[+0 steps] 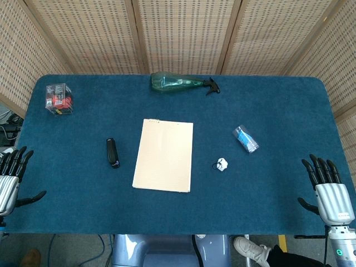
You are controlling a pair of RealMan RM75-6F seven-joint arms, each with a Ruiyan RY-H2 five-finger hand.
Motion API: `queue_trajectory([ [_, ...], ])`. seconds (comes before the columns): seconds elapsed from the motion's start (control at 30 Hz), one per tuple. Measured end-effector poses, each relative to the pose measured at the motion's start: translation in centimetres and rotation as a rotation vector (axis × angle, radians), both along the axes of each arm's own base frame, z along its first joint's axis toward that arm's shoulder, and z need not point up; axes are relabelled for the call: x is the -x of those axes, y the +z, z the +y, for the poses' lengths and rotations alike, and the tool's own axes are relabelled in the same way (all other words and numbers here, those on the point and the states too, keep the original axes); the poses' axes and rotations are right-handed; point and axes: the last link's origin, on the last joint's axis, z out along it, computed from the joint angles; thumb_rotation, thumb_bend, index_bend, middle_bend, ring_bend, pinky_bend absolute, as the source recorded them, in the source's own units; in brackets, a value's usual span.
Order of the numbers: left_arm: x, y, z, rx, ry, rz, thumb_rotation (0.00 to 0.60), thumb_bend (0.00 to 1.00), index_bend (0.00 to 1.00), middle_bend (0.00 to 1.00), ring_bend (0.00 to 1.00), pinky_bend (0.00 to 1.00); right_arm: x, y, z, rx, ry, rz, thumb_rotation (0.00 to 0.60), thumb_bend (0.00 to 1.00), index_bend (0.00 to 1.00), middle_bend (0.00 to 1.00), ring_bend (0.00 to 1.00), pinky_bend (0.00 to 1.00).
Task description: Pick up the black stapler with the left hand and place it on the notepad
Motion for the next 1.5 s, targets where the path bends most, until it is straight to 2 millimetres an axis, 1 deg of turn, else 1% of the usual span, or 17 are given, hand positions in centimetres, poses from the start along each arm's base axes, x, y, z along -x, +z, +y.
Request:
queue_trajectory([
  [0.23,0.0,0.0,0.0,0.004,-0.005,0.022,0.600,0.00,0.00,0.00,0.00,0.00,-0.1,0.0,0.0,0.011,0.007,-0.005,0.600,0.00,0.00,0.00,0.00,0.00],
  [0.33,0.1,-0.3,0.6,0.029,-0.010,0.036,0.600,0.00,0.00,0.00,0.00,0.00,0.1,0.0,-0.1,0.013,0.003,0.000,0.600,0.00,0.00,0.00,0.00,0.00],
  [0.43,0.2,-0.6,1.8,0.055,-0.035,0.070,0.600,0.00,0.00,0.00,0.00,0.00,0.3,-0.1,-0.2,0.015,-0.013,0.007,0.600,0.00,0.00,0.00,0.00,0.00],
  [0.47,0.2,-0.7,2.6,0.067,-0.061,0.094,0.600,0.00,0.00,0.00,0.00,0.00,0.3,-0.1,-0.3,0.015,-0.019,0.011,0.600,0.00,0.00,0.00,0.00,0.00],
  [0.53,0.2,-0.9,3.6,0.079,-0.093,0.121,0.600,0.00,0.00,0.00,0.00,0.00,0.4,-0.3,-0.4,0.016,-0.031,0.021,0.600,0.00,0.00,0.00,0.00,0.00],
  [0.63,0.3,-1.3,5.8,0.112,-0.162,0.176,0.600,0.00,0.00,0.00,0.00,0.00,0.6,-0.5,-0.6,0.018,-0.050,0.039,0.600,0.00,0.00,0.00,0.00,0.00],
  [0.73,0.1,-2.1,8.6,0.169,-0.241,0.242,0.600,0.00,0.00,0.00,0.00,0.00,0.7,-0.9,-1.1,0.018,-0.071,0.039,0.600,0.00,0.00,0.00,0.00,0.00],
  [0.8,-0.2,-2.8,10.6,0.215,-0.302,0.295,0.600,0.02,0.00,0.00,0.00,0.00,0.7,-1.1,-1.5,0.022,-0.077,0.036,0.600,0.00,0.00,0.00,0.00,0.00],
  [0.87,-0.7,-3.6,12.6,0.269,-0.371,0.364,0.599,0.06,0.00,0.00,0.00,0.00,0.8,-1.2,-1.7,0.027,-0.087,0.048,0.600,0.00,0.00,0.00,0.00,0.00],
  [0.97,-1.1,-4.4,15.2,0.331,-0.441,0.450,0.591,0.09,0.00,0.00,0.00,0.00,1.1,-1.5,-2.0,0.035,-0.109,0.065,0.600,0.00,0.00,0.00,0.00,0.00],
  [1.03,-1.3,-4.9,16.6,0.362,-0.474,0.493,0.587,0.10,0.00,0.00,0.00,0.00,1.4,-1.6,-2.3,0.041,-0.126,0.076,0.600,0.00,0.00,0.00,0.00,0.00],
  [1.17,-2.4,-6.6,19.4,0.429,-0.544,0.579,0.588,0.10,0.00,0.00,0.00,0.00,2.0,-1.7,-2.8,0.051,-0.160,0.092,0.600,0.00,0.00,0.00,0.00,0.00],
  [1.23,-3.0,-7.6,20.3,0.453,-0.569,0.597,0.593,0.10,0.00,0.00,0.00,0.00,2.3,-1.7,-3.0,0.056,-0.172,0.098,0.600,0.00,0.00,0.00,0.00,0.00],
  [1.3,-4.0,-9.1,21.2,0.486,-0.596,0.601,0.598,0.09,0.00,0.00,0.00,0.00,2.5,-1.7,-3.2,0.058,-0.185,0.103,0.600,0.00,0.00,0.00,0.00,0.00],
  [1.37,-4.9,-10.8,21.7,0.518,-0.616,0.608,0.600,0.09,0.00,0.00,0.00,0.01,2.8,-1.7,-3.4,0.058,-0.199,0.110,0.600,0.00,0.00,0.00,0.00,0.00],
  [1.5,-5.9,-13.5,22.3,0.569,-0.627,0.645,0.600,0.10,0.00,0.00,0.00,0.04,3.3,-1.8,-3.7,0.060,-0.215,0.119,0.600,0.00,0.00,0.00,0.00,0.00],
])
